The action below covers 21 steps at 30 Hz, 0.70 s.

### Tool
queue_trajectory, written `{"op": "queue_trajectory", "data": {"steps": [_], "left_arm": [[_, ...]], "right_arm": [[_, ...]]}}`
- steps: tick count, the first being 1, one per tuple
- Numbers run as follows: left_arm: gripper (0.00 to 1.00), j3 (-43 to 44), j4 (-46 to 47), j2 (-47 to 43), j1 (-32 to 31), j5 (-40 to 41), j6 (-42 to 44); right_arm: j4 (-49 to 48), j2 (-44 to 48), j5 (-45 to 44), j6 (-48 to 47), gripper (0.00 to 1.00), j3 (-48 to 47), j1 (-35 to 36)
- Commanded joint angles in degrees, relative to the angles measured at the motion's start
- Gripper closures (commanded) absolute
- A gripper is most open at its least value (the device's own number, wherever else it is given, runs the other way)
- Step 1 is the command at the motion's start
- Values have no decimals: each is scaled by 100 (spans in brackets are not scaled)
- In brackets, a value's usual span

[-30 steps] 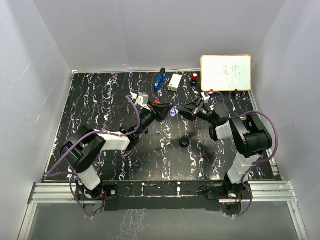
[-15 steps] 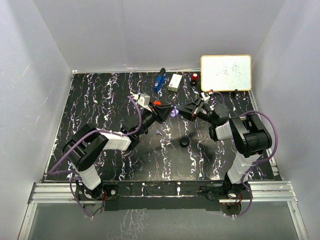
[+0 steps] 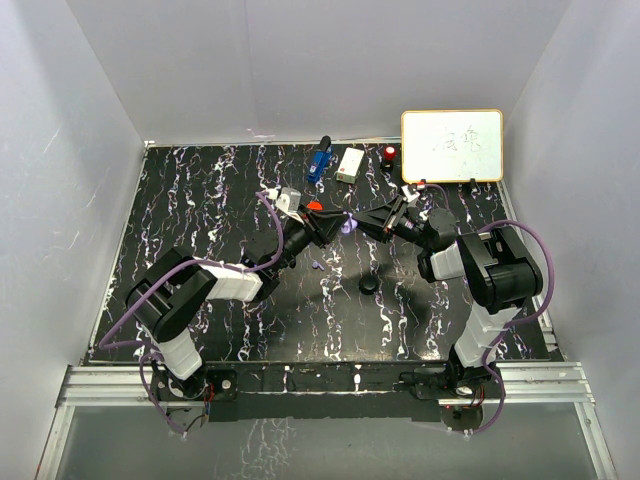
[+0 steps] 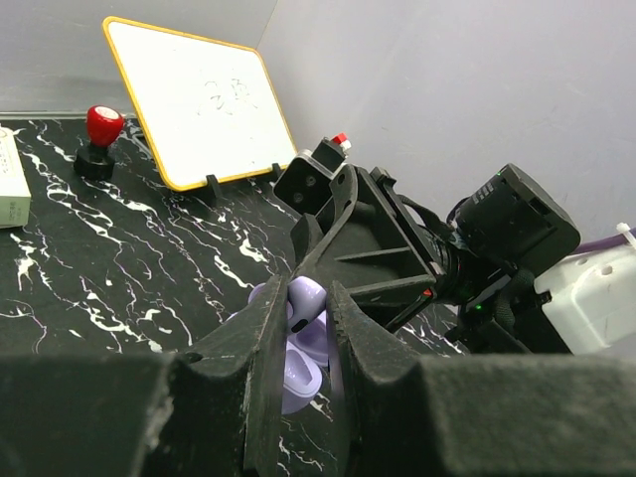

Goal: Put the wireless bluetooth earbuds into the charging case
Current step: Place the earbud in the charging case.

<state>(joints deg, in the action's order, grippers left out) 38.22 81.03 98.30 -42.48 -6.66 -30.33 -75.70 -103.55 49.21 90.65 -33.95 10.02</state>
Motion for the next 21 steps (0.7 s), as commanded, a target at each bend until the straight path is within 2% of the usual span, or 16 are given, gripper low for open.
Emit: {"op": "queue_trajectory", "data": {"steps": [1,21], "left_arm": [[100,-68,336,-4,20,-82,0],[100,-9,86,40,20,-28,81]], "right_arm": [[-480,9,-70,58,100,-84,10],[-525,44,-65,75,100,-83,9]]}}
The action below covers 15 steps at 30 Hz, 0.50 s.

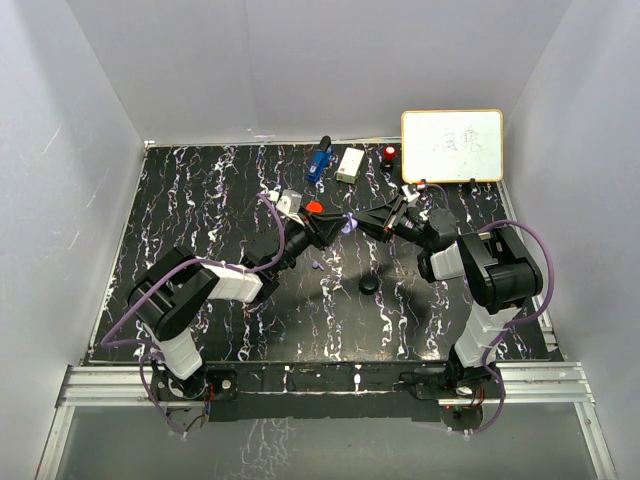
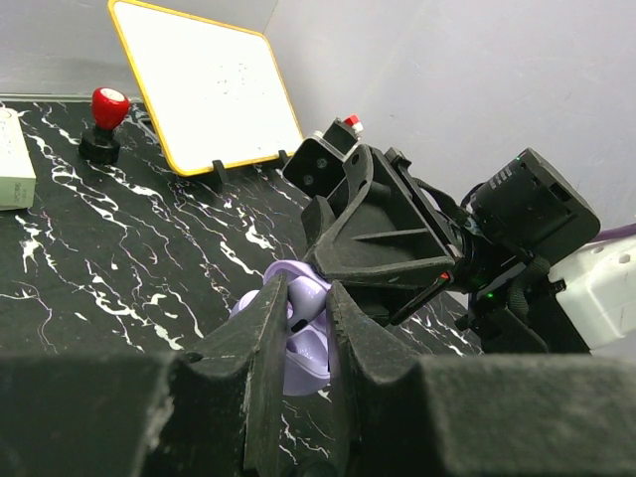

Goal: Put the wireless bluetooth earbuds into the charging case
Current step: Place the earbud in the charging case.

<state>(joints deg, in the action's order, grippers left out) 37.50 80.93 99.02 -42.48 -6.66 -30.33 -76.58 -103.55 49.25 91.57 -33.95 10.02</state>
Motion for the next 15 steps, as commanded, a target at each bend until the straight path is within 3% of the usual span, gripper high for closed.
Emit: {"op": "queue_trajectory", "data": {"steps": [1,9,15], "left_arm": [[100,72,58,-24,20,-27,80],[100,198,-321,-12,20,-38,122],[74,200,-323,-62,20,-9,169]], "right_arm": [[-431,50,-73,-17,100,-81,16],[-424,80,-66,-16,100,-82,13],[-428,56,-61,-16,100,-77,15]]}}
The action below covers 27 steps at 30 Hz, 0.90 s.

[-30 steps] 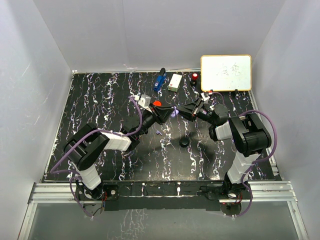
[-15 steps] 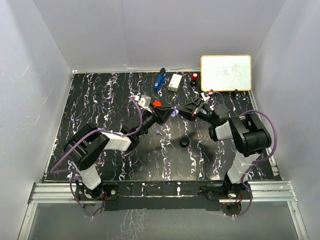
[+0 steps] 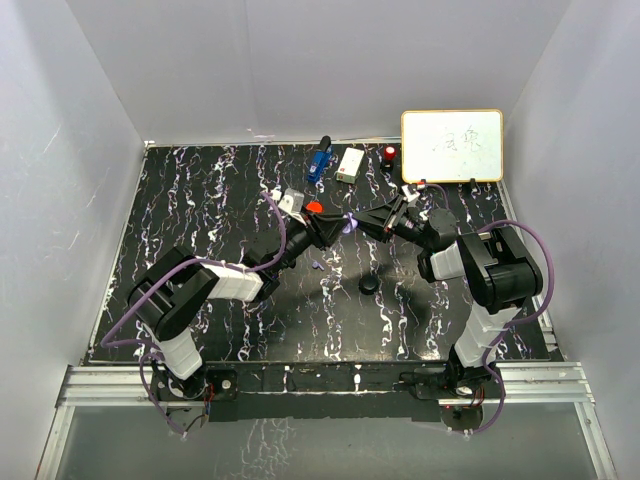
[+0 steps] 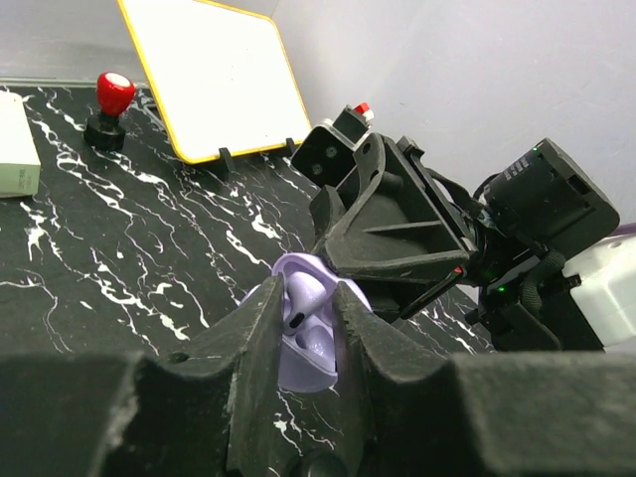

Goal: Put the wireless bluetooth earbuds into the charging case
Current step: Place the earbud in the charging case, then pick up the earbud from the center of the board.

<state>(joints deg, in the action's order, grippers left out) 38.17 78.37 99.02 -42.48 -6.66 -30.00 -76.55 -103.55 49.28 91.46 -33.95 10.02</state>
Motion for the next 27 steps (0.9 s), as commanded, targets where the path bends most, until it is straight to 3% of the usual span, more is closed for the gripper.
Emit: {"op": "queue_trajectory", "data": {"steps": [1,5,9,13,20,27], "left_arm": [[66,124,-74,-66,20,1,135],[43,89,-59,-210,20,81,165],[35,-35,9,-532,16,277,235],[31,-224,-352,-1240,29,647,424],[30,-485,-2380,-2850,29,1514,813],[33,-395,-4778,-3083,12,1686,400]], "right_arm": [[-437,56,-59,-5,100,-69,17],[-436,54,-61,-5,100,-75,12],[-432,20,-72,-16,100,-64,14],[-424,-20,-69,-41,100,-66,11],[5,-4,-115,-401,100,-118,-3],[973,243,-220,-1096,100,-261,-33]]}}
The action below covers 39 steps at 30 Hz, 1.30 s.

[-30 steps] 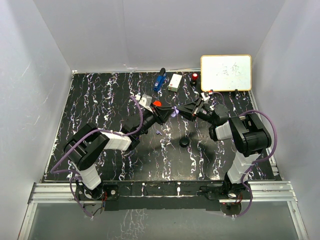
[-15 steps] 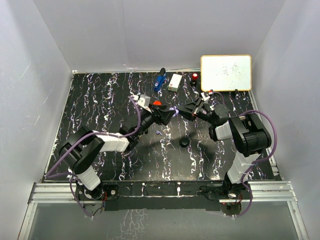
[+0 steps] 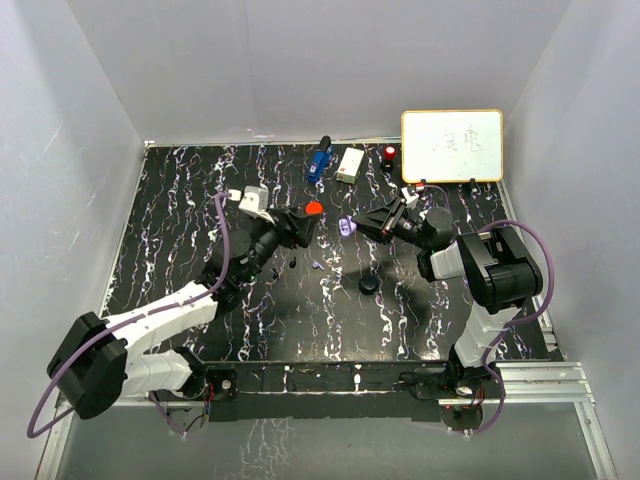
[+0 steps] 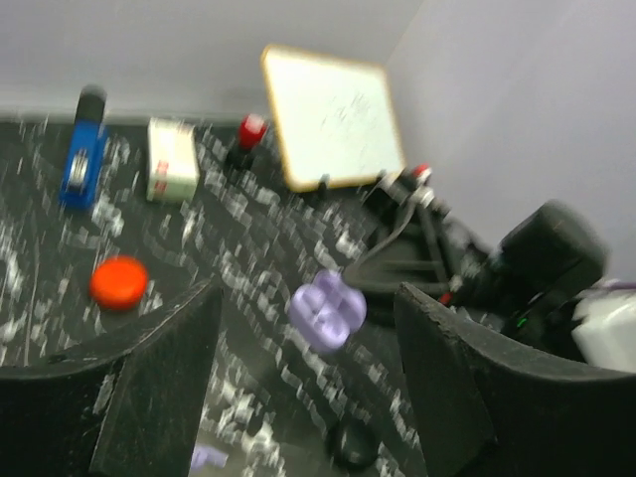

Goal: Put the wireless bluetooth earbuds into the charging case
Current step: Pick up the earbud from the center of the board.

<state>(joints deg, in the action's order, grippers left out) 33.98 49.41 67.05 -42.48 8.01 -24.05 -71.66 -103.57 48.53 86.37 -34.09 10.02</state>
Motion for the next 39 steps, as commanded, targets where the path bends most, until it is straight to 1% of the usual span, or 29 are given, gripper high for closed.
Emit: {"op": "queue_trajectory", "data": {"steps": [1,6,8,11,15,20,27,32,39], "left_arm": [[32,82,-2191,207,16,205,-256],[32,326,-3267,763,3,150,-432],[32,437,-3549,957,-33,271,-388],[31,551,-3770,1224,-132,510,-147],[30,754,-3946,1606,-282,797,388],[29,978,-4010,2000,-515,1192,908],[28,1188,-4135,2406,-712,1649,1155],[28,1219,-4056,2578,-842,1976,1320],[28,1193,-3673,2757,-968,2106,1620]], "right_arm": [[680,314,-169,-727,100,-281,-47],[1610,786,-335,-1388,100,-440,-87],[1851,908,-386,-1554,100,-477,-101],[1901,961,-377,-1606,100,-472,-113],[1853,934,-347,-1606,100,-428,-116],[1807,926,-328,-1593,100,-385,-129],[1765,925,-306,-1579,100,-375,-151],[1719,914,-298,-1563,100,-337,-159],[1667,906,-274,-1536,100,-316,-158]]}}
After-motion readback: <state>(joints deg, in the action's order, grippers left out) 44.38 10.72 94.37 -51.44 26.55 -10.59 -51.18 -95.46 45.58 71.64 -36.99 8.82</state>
